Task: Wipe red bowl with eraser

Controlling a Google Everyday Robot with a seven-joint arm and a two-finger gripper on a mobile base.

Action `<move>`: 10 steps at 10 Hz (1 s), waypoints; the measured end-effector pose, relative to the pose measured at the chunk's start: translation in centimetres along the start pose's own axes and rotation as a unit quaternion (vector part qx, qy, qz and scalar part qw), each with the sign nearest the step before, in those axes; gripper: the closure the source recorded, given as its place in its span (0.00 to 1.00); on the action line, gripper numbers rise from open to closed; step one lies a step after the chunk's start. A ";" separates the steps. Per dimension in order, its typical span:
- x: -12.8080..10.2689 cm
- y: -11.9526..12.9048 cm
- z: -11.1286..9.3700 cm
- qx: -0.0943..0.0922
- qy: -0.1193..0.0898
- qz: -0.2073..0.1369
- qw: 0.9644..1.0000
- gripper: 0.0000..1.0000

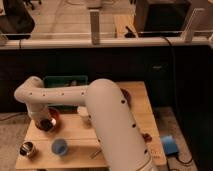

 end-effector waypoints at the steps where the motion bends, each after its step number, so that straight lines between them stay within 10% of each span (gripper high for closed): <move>1: -0.6 0.1 -0.1 0.000 -0.006 0.002 1.000 1.00; 10: -2.6 2.5 -2.7 -0.016 0.007 0.043 0.999 1.00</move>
